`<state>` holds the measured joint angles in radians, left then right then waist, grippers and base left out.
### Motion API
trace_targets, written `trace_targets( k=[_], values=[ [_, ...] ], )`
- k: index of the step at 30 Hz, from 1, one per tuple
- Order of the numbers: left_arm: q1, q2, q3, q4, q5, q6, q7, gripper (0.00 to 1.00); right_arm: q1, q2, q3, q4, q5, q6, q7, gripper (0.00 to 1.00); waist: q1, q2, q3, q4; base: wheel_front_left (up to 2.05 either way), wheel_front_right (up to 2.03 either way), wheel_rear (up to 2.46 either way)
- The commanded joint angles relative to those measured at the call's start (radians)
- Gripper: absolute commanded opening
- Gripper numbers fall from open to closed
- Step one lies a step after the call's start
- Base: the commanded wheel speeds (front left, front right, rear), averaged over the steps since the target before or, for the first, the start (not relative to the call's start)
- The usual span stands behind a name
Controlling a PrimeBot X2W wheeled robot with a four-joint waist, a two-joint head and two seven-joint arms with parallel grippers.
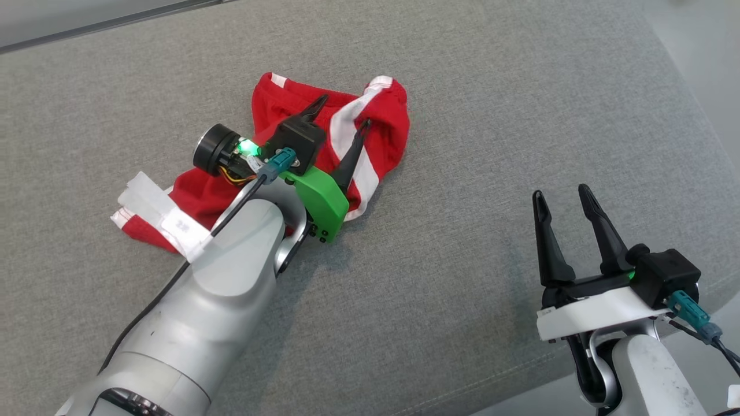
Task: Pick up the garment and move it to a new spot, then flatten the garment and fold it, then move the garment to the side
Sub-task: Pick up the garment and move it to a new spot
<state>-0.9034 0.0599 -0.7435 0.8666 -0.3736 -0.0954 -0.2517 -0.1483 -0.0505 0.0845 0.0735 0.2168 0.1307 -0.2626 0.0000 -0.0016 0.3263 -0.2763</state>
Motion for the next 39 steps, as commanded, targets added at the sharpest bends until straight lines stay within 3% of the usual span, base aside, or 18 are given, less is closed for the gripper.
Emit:
trace_targets(
  k=[1, 8, 13, 27, 39],
  values=[
    [-0.009, -0.003, -0.007, 0.000, -0.009, -0.006, -0.009, 1.00, 0.007, 0.000, -0.004, 0.004, -0.005, 0.000, -0.003, 1.00, 0.0000, 0.0016, -0.020, 0.027, 0.00, 0.00, 0.00],
    [0.040, -0.008, -0.006, -0.059, -0.025, -0.014, -0.013, 1.00, 0.024, 0.000, -0.009, 0.010, -0.022, 0.000, -0.003, 1.00, 0.0000, 0.0016, -0.074, 0.089, 0.00, 0.00, 0.00],
    [0.129, 0.009, 0.040, -0.160, -0.012, 0.007, -0.013, 1.00, 0.038, 0.000, -0.015, 0.005, -0.040, 0.000, -0.003, 1.00, 0.0000, 0.0016, -0.126, 0.139, 0.00, 0.00, 0.00],
    [0.561, 0.080, 0.316, -0.525, 0.047, 0.105, -0.013, 1.00, 0.085, 0.000, -0.052, -0.001, -0.080, 0.000, -0.003, 1.00, 0.0000, 0.0016, -0.237, 0.240, 0.00, 0.00, 0.00],
    [0.867, 0.048, 0.540, -0.665, 0.113, 0.112, -0.013, 1.00, 0.132, 0.000, -0.075, -0.006, -0.077, 0.000, -0.003, 1.00, 0.0000, 0.0016, -0.292, 0.281, 0.00, 0.00, 0.00]
  ],
)
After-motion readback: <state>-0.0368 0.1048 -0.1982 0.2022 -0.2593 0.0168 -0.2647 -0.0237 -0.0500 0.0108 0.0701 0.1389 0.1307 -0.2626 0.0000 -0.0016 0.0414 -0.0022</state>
